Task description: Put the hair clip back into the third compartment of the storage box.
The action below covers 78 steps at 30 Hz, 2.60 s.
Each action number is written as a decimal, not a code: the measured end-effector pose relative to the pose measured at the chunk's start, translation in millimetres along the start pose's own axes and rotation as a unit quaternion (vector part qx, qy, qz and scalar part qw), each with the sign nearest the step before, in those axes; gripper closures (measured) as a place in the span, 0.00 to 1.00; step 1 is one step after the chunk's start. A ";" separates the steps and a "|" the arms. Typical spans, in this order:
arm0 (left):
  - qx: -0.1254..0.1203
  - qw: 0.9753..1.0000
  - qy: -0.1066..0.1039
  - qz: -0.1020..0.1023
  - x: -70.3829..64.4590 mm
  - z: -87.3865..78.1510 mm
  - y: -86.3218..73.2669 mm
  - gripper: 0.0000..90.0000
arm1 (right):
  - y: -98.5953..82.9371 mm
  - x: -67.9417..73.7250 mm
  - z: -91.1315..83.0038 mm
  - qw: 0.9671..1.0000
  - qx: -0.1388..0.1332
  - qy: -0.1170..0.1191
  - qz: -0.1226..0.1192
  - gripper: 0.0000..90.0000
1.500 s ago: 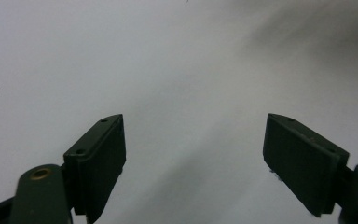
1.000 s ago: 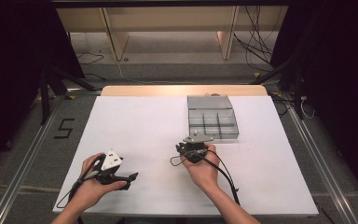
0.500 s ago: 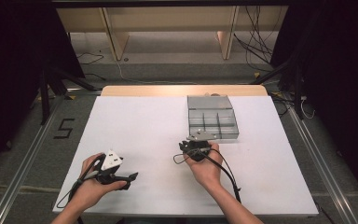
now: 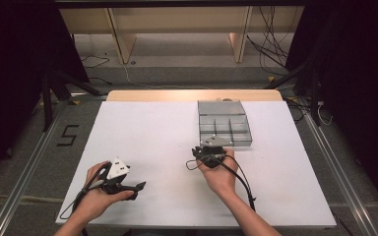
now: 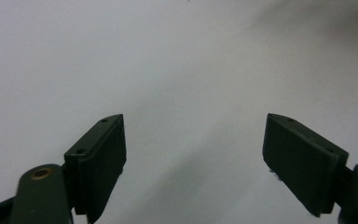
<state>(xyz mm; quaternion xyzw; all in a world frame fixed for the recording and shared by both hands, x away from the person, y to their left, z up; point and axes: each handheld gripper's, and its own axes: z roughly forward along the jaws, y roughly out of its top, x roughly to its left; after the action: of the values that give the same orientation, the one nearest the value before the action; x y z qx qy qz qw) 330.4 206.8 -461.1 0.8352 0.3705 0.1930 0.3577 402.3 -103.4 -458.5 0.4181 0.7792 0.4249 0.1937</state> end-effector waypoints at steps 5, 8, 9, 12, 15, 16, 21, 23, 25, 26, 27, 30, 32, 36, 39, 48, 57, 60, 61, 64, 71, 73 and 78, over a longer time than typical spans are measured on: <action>0.000 1.000 0.000 0.000 -0.1 0.2 0.0 0.23 | 0.5 -4.1 -1.9 1.000 -0.001 -0.004 0.002 0.90; 0.001 1.000 0.000 0.001 0.0 0.2 0.0 0.23 | 0.9 -6.1 -2.6 1.000 -0.002 -0.005 0.003 0.90; 0.001 1.000 0.000 0.001 0.0 0.2 0.0 0.23 | 1.2 -8.0 -3.3 1.000 -0.004 -0.008 0.005 0.90; 0.000 1.000 0.000 0.000 0.1 0.1 -0.1 0.23 | 1.4 -9.9 -4.2 1.000 -0.003 -0.009 0.006 0.90; 0.001 1.000 0.000 0.001 0.2 0.2 -0.1 0.23 | 1.9 -12.7 -5.4 1.000 -0.004 -0.012 0.008 0.90; 0.001 1.000 0.000 0.001 0.2 0.2 -0.2 0.23 | 2.3 -15.0 -6.1 1.000 -0.006 -0.014 0.010 0.90; 0.002 1.000 0.001 0.001 0.3 0.4 -0.3 0.23 | 3.3 -21.1 -8.2 1.000 -0.008 -0.020 0.015 0.90; 0.002 1.000 0.001 0.001 0.3 0.3 -0.2 0.23 | 3.5 -22.2 -8.5 1.000 -0.008 -0.021 0.015 0.90; 0.001 1.000 0.002 0.002 0.3 0.6 -0.4 0.23 | 4.5 -25.6 -9.9 1.000 -0.010 -0.024 0.018 0.90; 0.001 1.000 0.002 0.001 0.3 0.6 -0.4 0.23 | 4.8 -26.9 -10.2 0.999 -0.011 -0.025 0.020 0.90; 0.001 1.000 0.002 0.002 0.3 0.6 -0.4 0.23 | 5.1 -28.3 -10.7 0.999 -0.012 -0.027 0.021 0.90; 0.001 1.000 0.001 0.001 0.5 0.5 -0.4 0.23 | 5.6 -32.4 -11.8 0.999 -0.013 -0.031 0.025 0.90; 0.001 1.000 0.002 0.001 0.6 0.6 -0.5 0.23 | 5.8 -33.8 -12.2 0.999 -0.013 -0.031 0.026 0.90; 0.001 1.000 0.002 0.001 0.6 0.8 -0.5 0.23 | 6.9 -40.0 -14.4 0.999 -0.014 -0.037 0.029 0.90; 0.001 1.000 0.001 0.001 0.5 0.7 -0.5 0.23 | 7.9 -43.7 -15.8 0.999 -0.016 -0.041 0.031 0.90; 0.003 1.000 0.001 0.001 0.4 0.7 -0.5 0.24 | 9.3 -53.8 -19.5 0.998 -0.015 -0.052 0.037 0.90; 0.004 1.000 0.002 0.002 0.7 0.6 -0.4 0.23 | 10.6 -66.4 -22.2 0.997 -0.016 -0.064 0.044 0.90; 0.003 1.000 0.002 0.002 0.7 0.8 -0.6 0.23 | 10.9 -72.4 -22.8 0.996 -0.017 -0.070 0.047 0.90; 0.003 1.000 0.002 0.001 0.7 0.8 -0.6 0.23 | 10.9 -72.4 -22.8 0.996 -0.017 -0.070 0.047 0.90; 0.002 1.000 0.002 0.001 0.7 0.7 -0.5 0.23 | 11.2 -77.2 -23.8 0.996 -0.017 -0.076 0.050 0.90; 0.002 1.000 0.002 0.001 0.6 0.6 -0.6 0.23 | 9.9 -92.8 -25.2 0.994 -0.013 -0.091 0.061 0.90; 0.001 1.000 0.002 0.001 0.6 0.7 -0.6 0.23 | 10.3 -96.7 -25.7 0.993 -0.014 -0.095 0.062 0.90; 0.002 1.000 0.002 0.002 0.9 0.6 -0.5 0.23 | 11.6 -103.3 -26.6 0.993 -0.012 -0.101 0.065 0.90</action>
<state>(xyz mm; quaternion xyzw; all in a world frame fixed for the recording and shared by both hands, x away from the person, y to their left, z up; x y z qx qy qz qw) 331.1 207.4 -461.8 0.8364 0.3700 0.1943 0.3547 449.9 -197.6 -439.5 0.5068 0.7213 0.4014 0.2485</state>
